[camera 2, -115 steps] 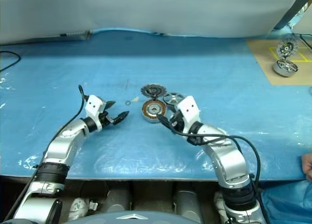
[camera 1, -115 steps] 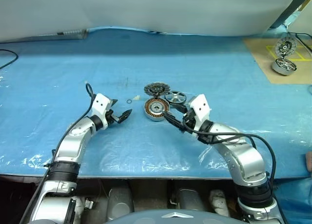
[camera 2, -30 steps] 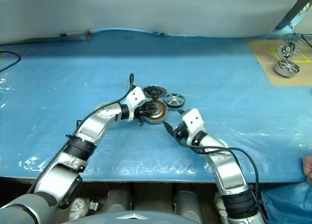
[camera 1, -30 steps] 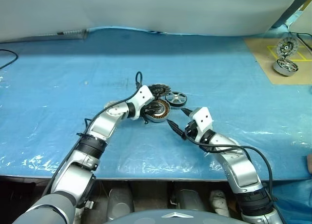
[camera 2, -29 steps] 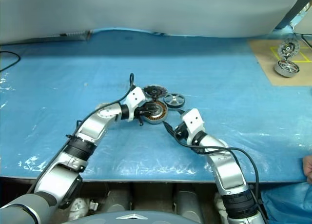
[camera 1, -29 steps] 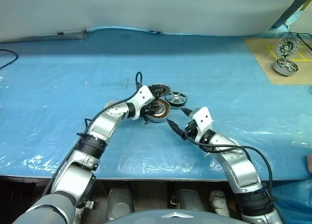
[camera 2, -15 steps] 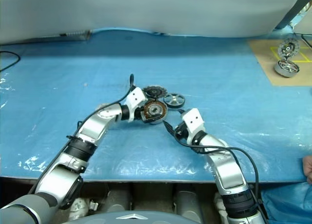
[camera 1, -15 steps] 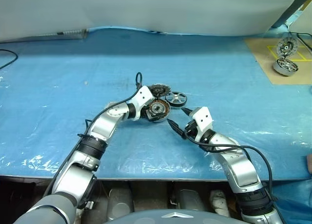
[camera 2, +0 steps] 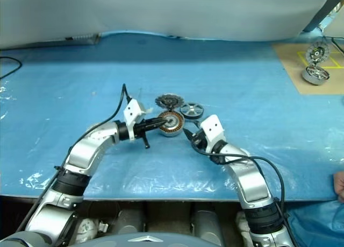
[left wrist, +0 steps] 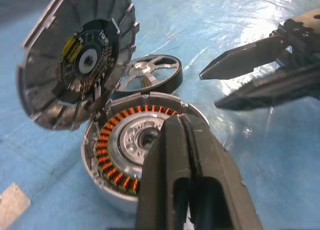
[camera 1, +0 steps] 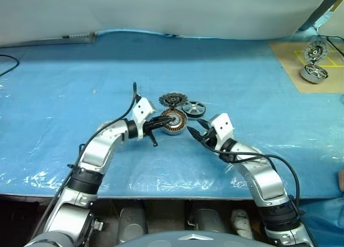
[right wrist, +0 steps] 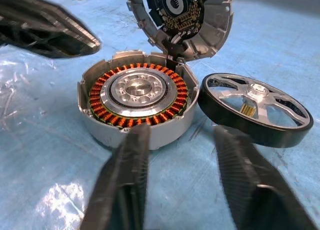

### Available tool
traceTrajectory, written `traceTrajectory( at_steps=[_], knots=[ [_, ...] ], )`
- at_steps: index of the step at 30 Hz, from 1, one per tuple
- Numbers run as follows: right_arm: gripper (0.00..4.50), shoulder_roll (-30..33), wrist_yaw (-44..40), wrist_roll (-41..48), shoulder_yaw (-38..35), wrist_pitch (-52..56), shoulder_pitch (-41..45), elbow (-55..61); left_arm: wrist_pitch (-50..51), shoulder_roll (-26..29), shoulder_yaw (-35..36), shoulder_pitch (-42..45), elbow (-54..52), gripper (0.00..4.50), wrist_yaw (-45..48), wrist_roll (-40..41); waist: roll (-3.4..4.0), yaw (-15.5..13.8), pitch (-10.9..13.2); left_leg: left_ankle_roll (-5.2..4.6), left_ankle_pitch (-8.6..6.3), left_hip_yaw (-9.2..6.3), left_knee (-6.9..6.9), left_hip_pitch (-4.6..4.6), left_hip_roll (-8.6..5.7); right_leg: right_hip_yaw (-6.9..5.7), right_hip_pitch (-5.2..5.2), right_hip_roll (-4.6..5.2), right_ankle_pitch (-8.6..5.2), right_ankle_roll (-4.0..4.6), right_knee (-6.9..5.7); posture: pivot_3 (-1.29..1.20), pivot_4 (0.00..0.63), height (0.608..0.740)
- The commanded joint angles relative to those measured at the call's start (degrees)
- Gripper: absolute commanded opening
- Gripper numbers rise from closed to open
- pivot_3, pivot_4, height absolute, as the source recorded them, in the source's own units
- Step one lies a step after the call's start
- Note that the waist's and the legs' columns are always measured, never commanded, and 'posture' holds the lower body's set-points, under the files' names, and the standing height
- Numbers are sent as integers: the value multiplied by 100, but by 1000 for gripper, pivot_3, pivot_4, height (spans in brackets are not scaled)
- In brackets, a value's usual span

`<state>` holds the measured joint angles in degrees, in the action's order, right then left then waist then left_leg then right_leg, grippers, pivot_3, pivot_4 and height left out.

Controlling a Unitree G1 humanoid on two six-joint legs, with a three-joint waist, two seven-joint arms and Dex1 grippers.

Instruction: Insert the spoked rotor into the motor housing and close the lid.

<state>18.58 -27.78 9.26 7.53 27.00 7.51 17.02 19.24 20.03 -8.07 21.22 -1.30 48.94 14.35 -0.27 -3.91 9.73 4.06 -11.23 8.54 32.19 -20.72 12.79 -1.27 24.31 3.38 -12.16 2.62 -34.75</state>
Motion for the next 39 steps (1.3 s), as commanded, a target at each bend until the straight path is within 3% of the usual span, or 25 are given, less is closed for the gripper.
traceTrajectory(
  at_steps=[1, 3, 4, 12, 22, 39],
  knots=[
    [814, -33, 30, 230, -122, 326, 262, 491, -166, 34, 292, -320, -497, 0, -136, 210, 0, 5, 0, 0, 0, 0, 1, 2, 0, 0, 0, 0, 0, 0, 0, 0, 150, 740],
    [96, -69, 95, 302, -138, 647, 471, 618, -326, 56, 366, -602, -639, 0, -217, 182, 1, 7, 1, 0, 0, 1, 0, 4, 0, 0, 0, 0, 0, 0, 0, 0, 150, 740],
    [40, -70, 130, 313, -121, 812, 575, 681, -529, 33, 398, -728, -662, 0, -244, 160, 2, 14, 1, 0, 0, 1, 0, 7, 2, 0, 0, -1, 0, 0, 0, 0, 150, 740],
    [40, 48, 102, 353, 271, 1995, 1281, 972, -1150, 7, 522, -1596, -735, 0, -573, 78, 2, -1, 1, 1, 0, 1, -1, 23, 2, 0, 0, -1, -1, -1, 0, 0, 150, 740],
    [40, 135, 23, 293, 613, 2247, 1504, 768, -1475, 37, 506, -1769, -554, 0, -734, -29, 2, 0, 1, 1, 0, 2, -1, 28, 2, 3, 0, -1, 0, -2, -2, 0, 150, 740],
    [40, -596, 367, -441, 1278, 1865, 2565, -1338, -1509, -76, 336, -1766, -593, 0, -799, -22, 3, 12, 1, 2, 0, 4, 1, 31, 1, 6, 0, -2, 1, 0, -9, 0, 150, 740]
  ],
)
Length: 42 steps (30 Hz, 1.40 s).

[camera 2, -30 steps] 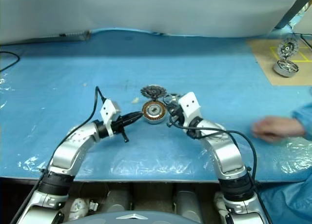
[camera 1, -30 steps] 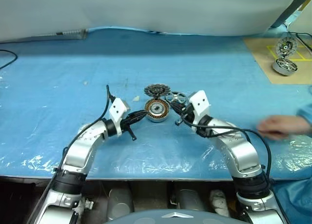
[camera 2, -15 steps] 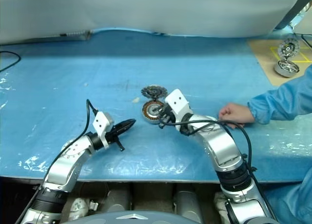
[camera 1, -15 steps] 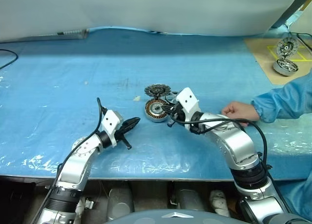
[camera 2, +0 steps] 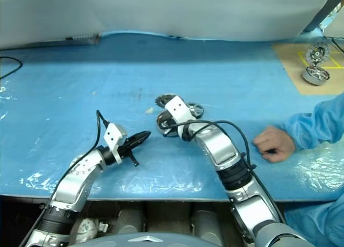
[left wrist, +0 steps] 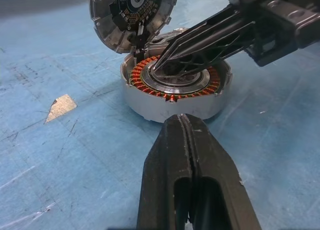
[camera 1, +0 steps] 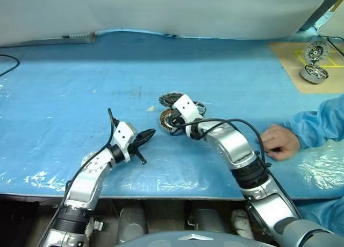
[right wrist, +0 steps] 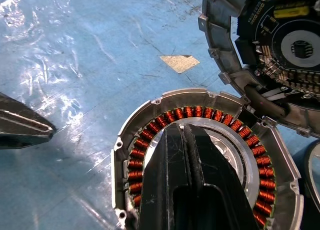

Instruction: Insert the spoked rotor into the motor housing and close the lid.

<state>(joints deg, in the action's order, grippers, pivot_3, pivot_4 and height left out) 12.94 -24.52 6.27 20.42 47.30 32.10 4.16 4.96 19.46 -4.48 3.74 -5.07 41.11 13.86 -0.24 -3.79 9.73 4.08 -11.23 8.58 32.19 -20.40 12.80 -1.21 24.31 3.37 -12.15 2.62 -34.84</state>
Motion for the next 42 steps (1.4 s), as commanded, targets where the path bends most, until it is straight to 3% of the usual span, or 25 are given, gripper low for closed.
traceTrajectory(
  at_steps=[1, 17, 32, 39, 42],
  knots=[
    [40, -22, 41, -147, -31, -173, 100, -69, -79, -21, -27, -21, -219, 0, -25, 29, 0, -1, 0, 0, 0, 0, 1, 0, 0, 0, 0, 0, 0, 0, -1, 0, 150, 740],
    [40, 343, -135, 32, -219, 410, -566, 1026, -20, -77, -112, 53, -147, 0, -38, 30, 0, -12, 0, 0, 0, 1, 3, 13, 0, 3, -7, 0, 0, -1, -6, 0, 150, 740],
    [40, 98, 90, 33, -529, 142, -326, 1026, 391, -25, -74, 244, -344, 0, -95, 98, 0, -9, 0, 0, 0, 3, 3, 19, 0, 6, -10, -1, 0, 0, -8, 0, 150, 740],
    [40, 614, -321, 340, -870, 342, -611, 1653, 585, -32, -64, 204, -478, 0, -194, 120, 0, -19, 0, 0, 0, 3, 2, 16, -1, 5, -11, 0, 0, -1, -5, 0, 150, 740],
    [604, 1015, -438, 465, -1186, 660, -634, 1743, 585, -29, -84, 141, -517, 0, -178, 119, 0, -17, 0, 0, 0, 3, 4, 17, -2, 6, -11, 0, 1, -1, -7, 0, 150, 740]
  ],
)
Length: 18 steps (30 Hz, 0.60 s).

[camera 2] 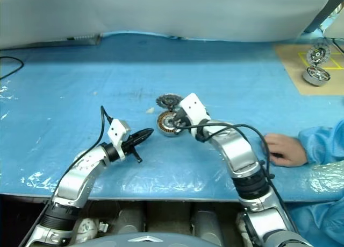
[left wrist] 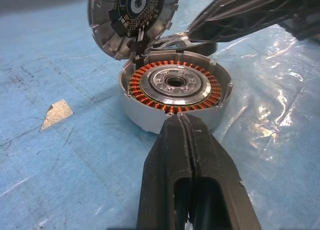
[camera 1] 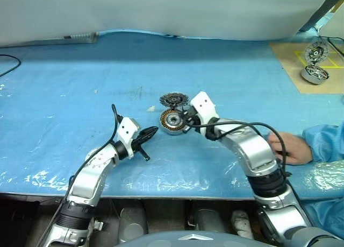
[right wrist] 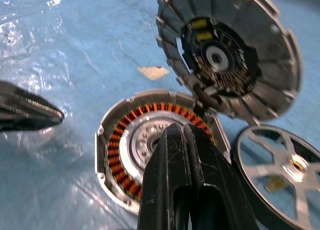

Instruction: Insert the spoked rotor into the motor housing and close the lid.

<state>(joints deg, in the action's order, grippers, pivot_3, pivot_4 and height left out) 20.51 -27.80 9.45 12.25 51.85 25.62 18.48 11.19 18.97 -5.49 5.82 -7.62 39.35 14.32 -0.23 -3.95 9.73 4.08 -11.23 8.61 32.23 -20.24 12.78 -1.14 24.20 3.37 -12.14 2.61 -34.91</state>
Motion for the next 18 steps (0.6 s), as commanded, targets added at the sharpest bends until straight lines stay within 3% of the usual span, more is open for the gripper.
traceTrajectory(
  at_steps=[1, 12, 18],
  knots=[
    [924, 353, -126, 184, -445, 281, 30, 312, -45, 19, 12, -76, -260, 0, 3, 70, 0, -1, 0, 0, 0, 0, 1, 3, 0, 0, -1, 0, 0, 0, -1, 0, 150, 740],
    [4484, 429, 116, 143, -688, 368, 326, -473, -324, -40, -43, -73, 38, 0, 48, -11, 2, 4, -1, 0, 0, 1, 2, 7, 0, 4, -2, -2, 0, 2, -4, 0, 150, 740],
    [4484, 356, 153, 217, -802, 342, 796, -1064, -504, -26, -35, -123, 196, 0, 71, -32, 3, 4, -2, 0, 0, 3, 4, 8, 1, 4, -2, -2, 0, 3, -7, 0, 150, 740]
  ],
)
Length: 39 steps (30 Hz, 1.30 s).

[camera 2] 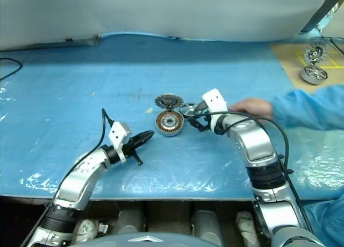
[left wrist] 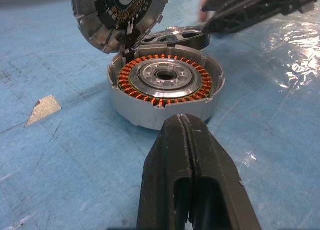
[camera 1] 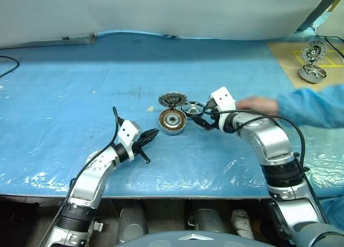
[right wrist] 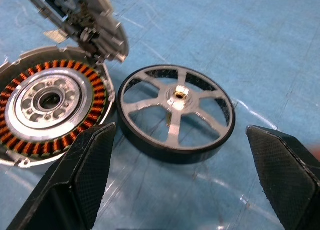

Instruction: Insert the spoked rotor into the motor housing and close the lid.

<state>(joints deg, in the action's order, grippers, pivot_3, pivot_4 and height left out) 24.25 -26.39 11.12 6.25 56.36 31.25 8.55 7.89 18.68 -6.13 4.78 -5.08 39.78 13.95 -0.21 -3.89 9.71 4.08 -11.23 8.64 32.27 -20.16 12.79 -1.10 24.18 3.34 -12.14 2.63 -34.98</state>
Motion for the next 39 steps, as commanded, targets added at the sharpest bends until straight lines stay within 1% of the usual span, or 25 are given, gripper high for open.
traceTrajectory(
  at_steps=[1, 7, 26, 39],
  knots=[
    [4484, -34, 17, 69, -230, -94, 296, -155, -191, 4, 32, -18, -39, 0, 27, 4, 0, -2, 0, 0, 0, 0, 0, 0, 0, 0, 0, 0, 0, 0, 0, 0, 150, 740],
    [4484, -124, 67, 80, -272, -63, 413, -417, -268, 3, 44, -29, 22, 0, 4, -11, 0, -4, 0, 0, 0, 0, -1, -1, 0, 0, 0, 0, 0, 1, 1, 0, 150, 740],
    [4484, -176, 194, 46, -285, -85, 265, -349, -349, 54, 35, 18, 119, 0, 81, -17, 0, -3, 0, 0, 0, 1, 0, 0, 0, 0, 0, 0, 0, 1, -1, 0, 150, 740],
    [4484, -122, 392, 26, -529, -183, 368, -399, -331, 34, 9, 89, 150, 0, 120, -23, 0, -4, 0, 0, 0, 1, 0, 0, 0, 0, 0, 0, 0, 1, -1, 0, 150, 740]
  ],
)
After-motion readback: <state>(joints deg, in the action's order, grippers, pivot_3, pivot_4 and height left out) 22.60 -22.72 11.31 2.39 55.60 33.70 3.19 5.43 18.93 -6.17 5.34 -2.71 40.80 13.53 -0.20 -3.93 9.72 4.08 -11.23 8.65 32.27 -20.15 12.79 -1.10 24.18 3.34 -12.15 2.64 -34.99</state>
